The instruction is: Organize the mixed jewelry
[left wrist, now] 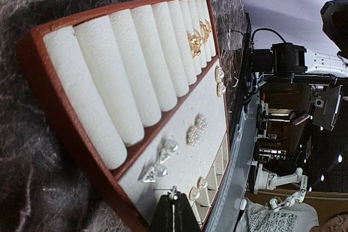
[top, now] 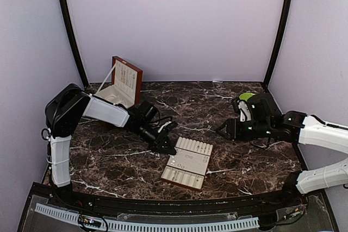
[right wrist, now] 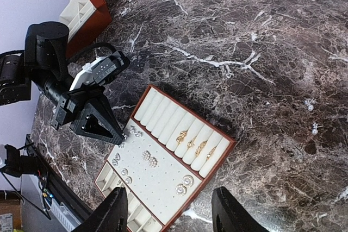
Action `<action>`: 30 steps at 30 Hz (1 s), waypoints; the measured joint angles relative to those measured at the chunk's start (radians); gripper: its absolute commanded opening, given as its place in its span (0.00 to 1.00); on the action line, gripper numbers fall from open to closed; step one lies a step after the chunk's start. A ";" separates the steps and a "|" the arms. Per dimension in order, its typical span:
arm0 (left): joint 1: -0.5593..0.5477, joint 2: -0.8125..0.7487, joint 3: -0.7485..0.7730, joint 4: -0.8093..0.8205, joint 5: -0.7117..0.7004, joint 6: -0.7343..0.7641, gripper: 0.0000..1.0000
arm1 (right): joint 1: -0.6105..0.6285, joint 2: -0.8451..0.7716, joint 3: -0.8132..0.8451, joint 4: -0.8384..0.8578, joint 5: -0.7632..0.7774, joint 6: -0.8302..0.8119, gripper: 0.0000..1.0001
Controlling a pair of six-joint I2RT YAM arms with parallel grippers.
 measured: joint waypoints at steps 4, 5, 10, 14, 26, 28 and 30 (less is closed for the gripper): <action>0.000 0.000 0.000 -0.005 -0.004 0.000 0.00 | 0.000 -0.006 0.000 -0.003 0.003 0.000 0.53; 0.000 0.000 0.000 -0.006 -0.005 0.000 0.00 | 0.000 -0.008 0.000 -0.004 0.003 0.000 0.53; 0.000 0.000 0.003 -0.013 -0.009 0.000 0.00 | 0.000 -0.010 -0.001 -0.004 0.010 0.000 0.53; 0.000 0.000 0.010 -0.023 -0.015 0.000 0.00 | 0.000 -0.012 -0.003 -0.005 0.014 0.000 0.53; 0.006 0.000 0.013 -0.028 -0.023 -0.002 0.16 | 0.000 -0.013 -0.004 -0.009 0.017 0.000 0.54; 0.006 0.000 0.014 -0.028 -0.020 -0.003 0.18 | 0.000 -0.013 -0.004 -0.009 0.017 0.000 0.53; 0.006 -0.002 0.014 -0.028 -0.019 -0.003 0.20 | 0.000 -0.013 -0.004 -0.009 0.017 0.000 0.54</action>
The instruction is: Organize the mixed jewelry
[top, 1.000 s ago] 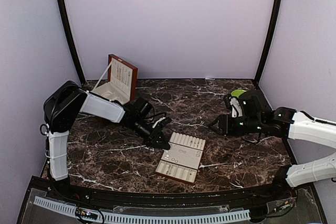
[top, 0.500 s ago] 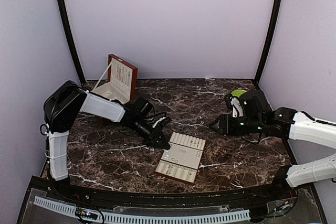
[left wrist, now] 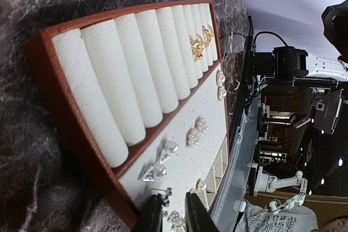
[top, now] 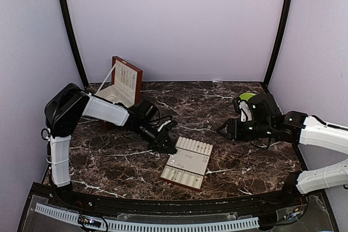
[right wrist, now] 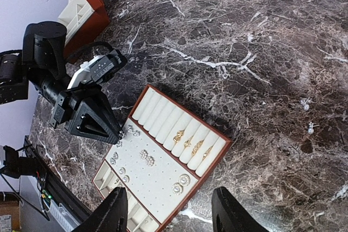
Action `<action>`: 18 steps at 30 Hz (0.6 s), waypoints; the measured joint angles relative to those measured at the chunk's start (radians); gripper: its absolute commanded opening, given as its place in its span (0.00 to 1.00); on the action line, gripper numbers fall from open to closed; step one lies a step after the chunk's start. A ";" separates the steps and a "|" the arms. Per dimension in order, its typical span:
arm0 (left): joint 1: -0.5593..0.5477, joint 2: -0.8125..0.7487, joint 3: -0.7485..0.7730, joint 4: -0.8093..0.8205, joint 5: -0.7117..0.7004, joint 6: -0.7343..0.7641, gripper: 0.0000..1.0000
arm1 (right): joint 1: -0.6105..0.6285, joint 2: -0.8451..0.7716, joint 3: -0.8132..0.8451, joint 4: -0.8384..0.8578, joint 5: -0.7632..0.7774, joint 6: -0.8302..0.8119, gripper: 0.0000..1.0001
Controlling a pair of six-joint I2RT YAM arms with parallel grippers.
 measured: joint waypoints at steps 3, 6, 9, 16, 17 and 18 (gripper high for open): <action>0.000 -0.003 0.001 0.000 0.001 0.001 0.24 | 0.000 0.000 0.000 0.000 0.000 0.000 0.54; 0.000 -0.006 0.002 -0.003 0.000 0.003 0.27 | 0.000 0.000 0.000 0.000 0.000 0.000 0.54; 0.000 -0.006 0.011 -0.020 -0.002 0.011 0.30 | 0.000 0.000 0.000 0.000 0.000 0.000 0.54; 0.000 -0.010 0.040 -0.074 -0.029 0.039 0.32 | 0.000 0.000 0.000 0.000 0.000 -0.001 0.54; 0.000 -0.011 0.042 -0.077 -0.031 0.041 0.32 | 0.000 0.000 0.000 0.000 0.000 -0.001 0.54; 0.000 -0.011 0.046 -0.086 -0.036 0.045 0.32 | 0.000 0.000 0.000 0.000 0.000 -0.001 0.54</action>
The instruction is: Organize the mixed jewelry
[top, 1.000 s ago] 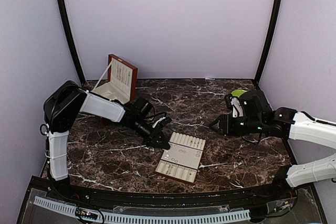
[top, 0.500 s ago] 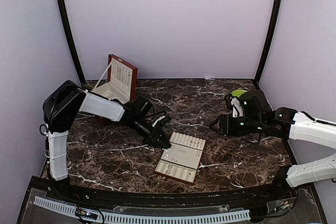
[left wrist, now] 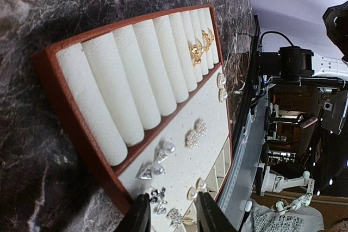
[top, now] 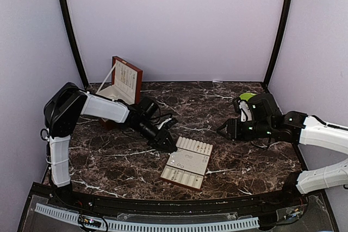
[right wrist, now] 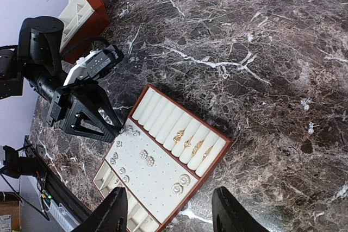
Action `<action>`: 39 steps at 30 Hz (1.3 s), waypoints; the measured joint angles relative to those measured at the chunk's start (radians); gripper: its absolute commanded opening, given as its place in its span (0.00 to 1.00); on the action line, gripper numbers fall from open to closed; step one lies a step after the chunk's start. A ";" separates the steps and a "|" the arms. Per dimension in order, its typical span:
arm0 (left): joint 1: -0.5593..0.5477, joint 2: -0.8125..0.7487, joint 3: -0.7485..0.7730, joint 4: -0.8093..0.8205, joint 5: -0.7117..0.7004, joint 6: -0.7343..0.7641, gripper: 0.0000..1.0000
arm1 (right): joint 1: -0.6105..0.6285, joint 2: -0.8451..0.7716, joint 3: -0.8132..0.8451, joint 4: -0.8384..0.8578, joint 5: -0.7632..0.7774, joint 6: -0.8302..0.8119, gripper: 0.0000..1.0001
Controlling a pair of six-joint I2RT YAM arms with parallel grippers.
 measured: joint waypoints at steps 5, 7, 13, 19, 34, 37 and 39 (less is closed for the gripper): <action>0.000 0.000 0.018 -0.037 -0.016 0.021 0.34 | 0.000 0.000 0.000 0.000 0.000 -0.001 0.54; 0.000 -0.003 0.023 -0.052 -0.025 0.032 0.34 | 0.000 0.000 0.000 0.000 0.000 -0.002 0.54; 0.004 -0.010 0.034 -0.097 -0.077 0.058 0.38 | 0.000 -0.004 0.000 0.000 0.003 -0.003 0.54; 0.006 -0.010 0.034 -0.110 -0.121 0.062 0.44 | 0.000 -0.012 0.000 -0.001 0.005 -0.003 0.54; 0.006 -0.010 0.035 -0.098 -0.158 0.063 0.48 | 0.000 -0.013 0.000 -0.001 0.008 -0.003 0.54; 0.005 -0.010 0.039 -0.116 -0.178 0.074 0.48 | 0.000 -0.013 0.000 0.000 0.008 -0.003 0.54; 0.003 -0.010 0.044 -0.128 -0.191 0.082 0.48 | 0.000 -0.013 0.000 -0.001 0.008 -0.003 0.54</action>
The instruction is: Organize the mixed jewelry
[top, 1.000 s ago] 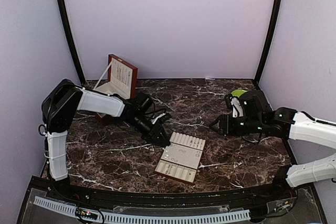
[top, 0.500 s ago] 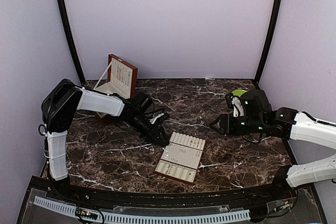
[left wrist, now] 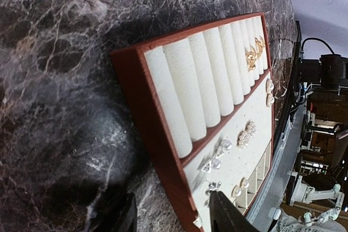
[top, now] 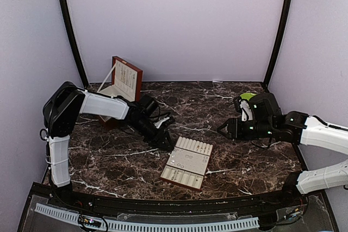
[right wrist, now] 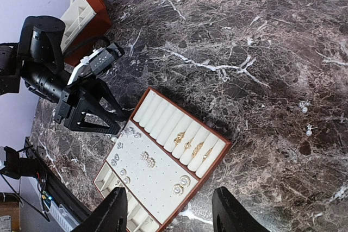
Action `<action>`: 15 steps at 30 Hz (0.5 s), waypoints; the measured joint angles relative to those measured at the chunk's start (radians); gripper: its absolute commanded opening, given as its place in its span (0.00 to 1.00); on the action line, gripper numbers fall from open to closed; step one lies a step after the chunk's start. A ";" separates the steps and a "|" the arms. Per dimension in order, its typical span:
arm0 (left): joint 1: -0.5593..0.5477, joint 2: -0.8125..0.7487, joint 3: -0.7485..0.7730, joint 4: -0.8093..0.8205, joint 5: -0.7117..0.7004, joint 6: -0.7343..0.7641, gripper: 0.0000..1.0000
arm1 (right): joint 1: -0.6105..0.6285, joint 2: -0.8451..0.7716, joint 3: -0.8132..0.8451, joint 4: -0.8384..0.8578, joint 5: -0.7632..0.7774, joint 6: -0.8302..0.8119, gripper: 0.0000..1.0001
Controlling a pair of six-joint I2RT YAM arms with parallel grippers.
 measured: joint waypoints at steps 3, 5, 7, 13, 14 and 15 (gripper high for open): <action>-0.006 0.000 0.014 -0.018 -0.022 0.014 0.48 | 0.000 0.000 0.000 0.000 0.000 0.000 0.54; -0.008 0.000 0.021 -0.025 -0.030 0.021 0.48 | 0.000 0.000 0.000 0.000 0.000 0.000 0.54; -0.011 0.000 0.026 -0.026 -0.032 0.025 0.48 | 0.000 0.000 0.000 0.000 0.000 0.000 0.54; -0.019 0.000 0.032 -0.026 -0.032 0.026 0.49 | 0.000 0.000 0.000 0.000 0.000 0.000 0.54; -0.021 0.000 0.035 -0.026 -0.032 0.026 0.49 | 0.000 0.000 0.000 0.000 0.000 0.000 0.54; -0.022 0.000 0.038 -0.026 -0.032 0.026 0.49 | 0.000 0.000 0.000 0.000 0.000 0.000 0.54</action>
